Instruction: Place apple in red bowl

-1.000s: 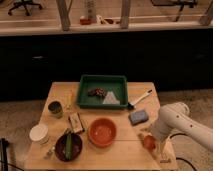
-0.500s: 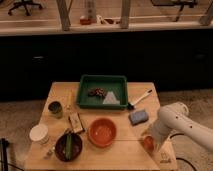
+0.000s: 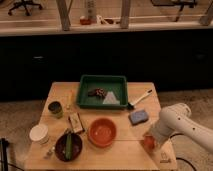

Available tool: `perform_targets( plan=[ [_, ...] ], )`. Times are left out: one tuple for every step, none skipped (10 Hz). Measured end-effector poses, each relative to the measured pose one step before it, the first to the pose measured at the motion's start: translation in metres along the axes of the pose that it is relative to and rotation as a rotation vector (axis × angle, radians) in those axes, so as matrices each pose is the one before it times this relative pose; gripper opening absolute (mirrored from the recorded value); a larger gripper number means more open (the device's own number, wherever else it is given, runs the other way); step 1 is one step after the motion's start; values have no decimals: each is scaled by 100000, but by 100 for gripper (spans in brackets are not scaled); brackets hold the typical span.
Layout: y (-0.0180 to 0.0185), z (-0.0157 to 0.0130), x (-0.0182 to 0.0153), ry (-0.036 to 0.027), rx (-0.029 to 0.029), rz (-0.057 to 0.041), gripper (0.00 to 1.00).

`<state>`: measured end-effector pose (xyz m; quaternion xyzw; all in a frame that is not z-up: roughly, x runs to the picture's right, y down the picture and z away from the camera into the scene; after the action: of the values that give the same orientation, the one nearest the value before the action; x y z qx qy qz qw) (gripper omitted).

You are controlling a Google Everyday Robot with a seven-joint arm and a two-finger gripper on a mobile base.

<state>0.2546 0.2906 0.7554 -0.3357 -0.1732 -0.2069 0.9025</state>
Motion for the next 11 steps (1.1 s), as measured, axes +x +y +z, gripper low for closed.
perform_targets(
  plan=[
    [37,-172,-19,2,507,-445,0],
    [-63,-283,-140,47,560,-912,0],
    [-98,-236,-108,0,468,-750,0],
    [-40,-264,-83,-143,508,-699,0],
    [-40,-367,-57,-263,771,-678,0],
    [-284,-355,-101,-34,484,-942,0],
    [-339,-304,-155,-32,-30,-991,0],
    [-264,-203,-103,8,-101,-626,0],
    [-320,-389,-112,223,-191,-668,0],
    [-234,-210,-130,158,-194,-530,0],
    [-495,-274,-250,183,-57,-745,0]
  ],
)
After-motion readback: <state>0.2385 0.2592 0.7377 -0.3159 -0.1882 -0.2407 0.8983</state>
